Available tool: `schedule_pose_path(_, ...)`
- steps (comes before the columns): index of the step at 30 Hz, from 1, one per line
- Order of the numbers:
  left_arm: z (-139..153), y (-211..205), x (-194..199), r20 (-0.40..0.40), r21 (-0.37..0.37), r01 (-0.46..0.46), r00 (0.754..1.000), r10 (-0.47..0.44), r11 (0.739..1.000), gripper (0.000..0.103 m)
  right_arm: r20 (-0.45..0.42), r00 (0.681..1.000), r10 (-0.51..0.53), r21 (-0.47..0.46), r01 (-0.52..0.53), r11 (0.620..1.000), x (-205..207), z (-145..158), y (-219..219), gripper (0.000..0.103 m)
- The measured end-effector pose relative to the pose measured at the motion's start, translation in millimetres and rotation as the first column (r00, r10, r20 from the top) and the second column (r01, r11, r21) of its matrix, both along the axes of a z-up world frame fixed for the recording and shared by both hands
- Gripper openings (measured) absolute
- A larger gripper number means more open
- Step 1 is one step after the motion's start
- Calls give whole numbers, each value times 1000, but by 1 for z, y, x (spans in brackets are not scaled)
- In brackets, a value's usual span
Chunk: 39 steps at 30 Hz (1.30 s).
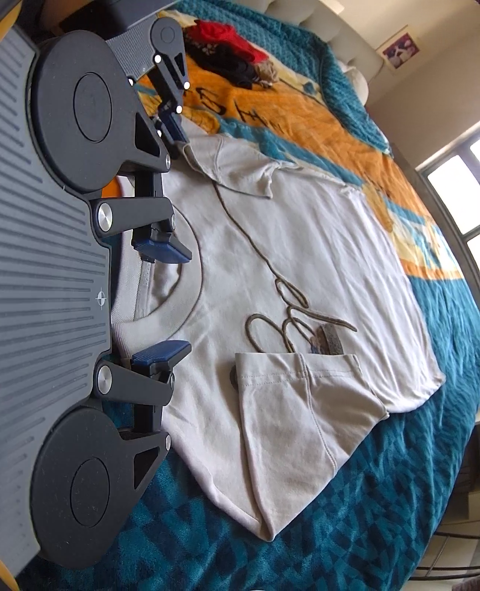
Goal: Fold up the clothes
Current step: 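Carry the held sleeve across the sweatshirt front with the left tool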
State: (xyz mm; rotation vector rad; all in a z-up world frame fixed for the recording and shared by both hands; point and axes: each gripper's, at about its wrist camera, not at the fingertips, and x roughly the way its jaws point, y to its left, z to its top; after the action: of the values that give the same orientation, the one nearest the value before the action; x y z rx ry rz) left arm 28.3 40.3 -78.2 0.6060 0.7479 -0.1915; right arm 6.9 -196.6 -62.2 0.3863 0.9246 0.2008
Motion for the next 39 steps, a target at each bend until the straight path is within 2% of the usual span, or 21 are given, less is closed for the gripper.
schedule_pose_path(2,21,21,-5,-3,-148,-79,997,80,986,41,6,1000,-2,6,2,1000,-1,1,-1,56)
schedule_pose_path(3,33,33,-7,-13,-240,-126,992,127,962,41,7,1000,-4,10,4,1000,-2,2,-1,56)
schedule_pose_path(4,42,48,-9,-27,-334,-178,983,179,926,41,9,1000,-6,15,6,1000,-2,2,-2,56)
schedule_pose_path(6,55,79,-14,-66,-500,-280,956,287,819,43,13,1000,-8,29,7,1000,-2,3,-2,56)
schedule_pose_path(8,55,108,-23,-110,-608,-376,912,395,699,43,18,1000,-9,41,9,999,-3,5,-1,56)
schedule_pose_path(10,50,134,-26,-170,-668,-463,857,487,582,43,21,1000,-7,44,6,999,-3,7,1,56)
schedule_pose_path(13,39,156,-25,-249,-673,-566,779,575,476,42,26,1000,0,38,-1,999,-5,9,4,56)
schedule_pose_path(15,32,167,-27,-296,-691,-595,751,591,411,42,35,999,-2,37,0,999,-8,12,4,56)
schedule_pose_path(16,29,171,-27,-311,-698,-602,743,593,387,42,39,999,-9,37,7,999,-9,13,2,56)
schedule_pose_path(21,13,182,-18,-377,-709,-634,711,593,308,42,36,998,-53,34,52,998,-10,14,-8,56)
schedule_pose_path(24,0,185,-4,-445,-717,-650,705,551,252,42,29,997,-67,32,66,997,-10,13,-10,56)
schedule_pose_path(31,-25,179,29,-532,-716,-666,714,455,207,40,30,998,-56,17,55,998,-11,12,-6,56)
schedule_pose_path(32,-29,178,32,-549,-720,-667,717,430,192,35,29,998,-55,16,55,998,-11,12,-6,56)
schedule_pose_path(33,-33,177,36,-565,-725,-666,721,402,176,24,28,998,-55,14,55,998,-11,11,-6,56)
schedule_pose_path(34,-37,176,38,-577,-730,-664,725,376,161,17,25,998,-56,14,56,998,-10,10,-6,56)
schedule_pose_path(35,-36,173,36,-566,-737,-657,730,384,161,6,19,998,-60,12,59,998,-10,9,-6,56)
schedule_pose_path(37,-30,167,30,-523,-752,-635,737,428,176,3,13,998,-61,8,61,998,-9,7,-6,56)
schedule_pose_path(39,-23,161,19,-474,-759,-619,738,481,202,3,10,998,-63,5,63,998,-9,5,-7,56)
